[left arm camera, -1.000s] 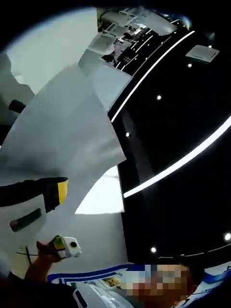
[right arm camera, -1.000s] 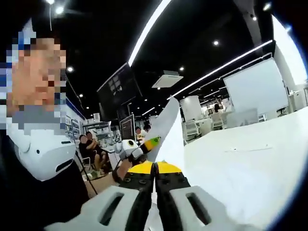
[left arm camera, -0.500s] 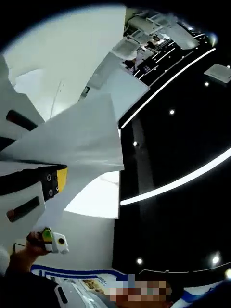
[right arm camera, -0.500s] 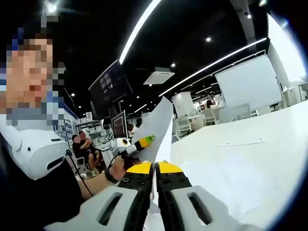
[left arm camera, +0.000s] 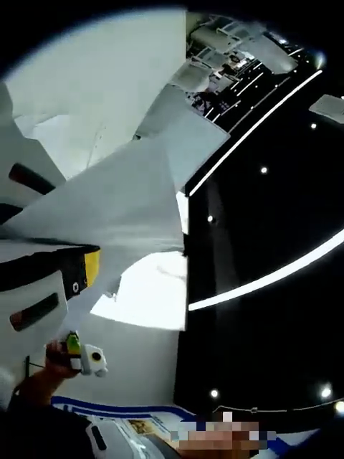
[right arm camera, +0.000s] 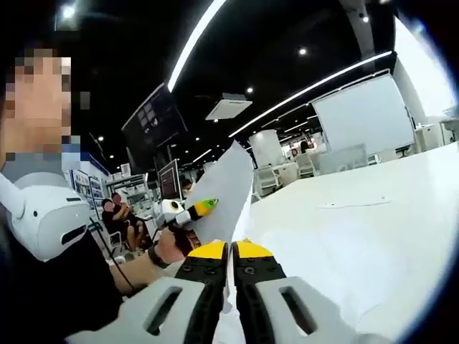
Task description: Organize the stack of printing papers by aligning and flattening the scattered papers on the table
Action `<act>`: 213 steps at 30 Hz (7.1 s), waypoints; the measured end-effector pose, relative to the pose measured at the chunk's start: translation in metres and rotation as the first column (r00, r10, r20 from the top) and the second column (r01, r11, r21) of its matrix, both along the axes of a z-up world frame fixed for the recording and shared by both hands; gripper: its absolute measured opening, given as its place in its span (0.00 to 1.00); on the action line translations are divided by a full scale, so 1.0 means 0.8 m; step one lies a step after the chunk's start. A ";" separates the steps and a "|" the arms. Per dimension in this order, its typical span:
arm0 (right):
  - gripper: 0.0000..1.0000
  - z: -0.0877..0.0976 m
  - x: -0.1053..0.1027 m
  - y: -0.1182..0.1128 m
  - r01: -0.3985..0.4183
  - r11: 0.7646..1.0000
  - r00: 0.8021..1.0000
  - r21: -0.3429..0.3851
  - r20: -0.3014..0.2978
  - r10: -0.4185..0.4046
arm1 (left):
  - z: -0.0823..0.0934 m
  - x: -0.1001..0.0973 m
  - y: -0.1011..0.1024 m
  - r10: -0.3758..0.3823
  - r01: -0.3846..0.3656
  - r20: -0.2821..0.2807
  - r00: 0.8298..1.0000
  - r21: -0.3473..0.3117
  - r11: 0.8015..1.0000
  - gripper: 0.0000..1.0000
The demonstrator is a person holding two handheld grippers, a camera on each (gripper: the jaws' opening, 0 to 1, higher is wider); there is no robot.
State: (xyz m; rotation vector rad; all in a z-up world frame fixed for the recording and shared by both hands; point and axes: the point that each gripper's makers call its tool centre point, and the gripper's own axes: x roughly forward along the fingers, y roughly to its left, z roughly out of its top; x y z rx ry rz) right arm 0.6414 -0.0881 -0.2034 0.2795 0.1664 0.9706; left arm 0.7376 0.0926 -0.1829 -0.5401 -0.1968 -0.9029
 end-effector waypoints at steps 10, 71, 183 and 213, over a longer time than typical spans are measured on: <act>0.00 -0.013 0.017 -0.007 0.020 1.000 0.999 -0.016 -0.049 -0.021 | -0.027 0.009 0.006 0.061 -0.060 -0.029 0.998 0.033 0.998 0.06; 0.12 -0.024 0.043 -0.047 0.185 0.983 0.979 -0.014 -0.089 -0.186 | -0.021 0.022 0.059 0.171 -0.182 -0.096 0.980 -0.116 0.976 0.06; 0.90 -0.042 0.084 -0.118 0.464 0.883 0.883 -0.074 -0.037 -0.468 | -0.022 0.022 0.072 0.172 -0.193 -0.130 0.977 -0.175 0.966 0.06; 0.90 -0.073 0.096 -0.143 0.507 0.854 0.854 -0.111 -0.065 -0.516 | -0.022 0.023 0.073 0.171 -0.195 -0.136 0.976 -0.186 0.963 0.06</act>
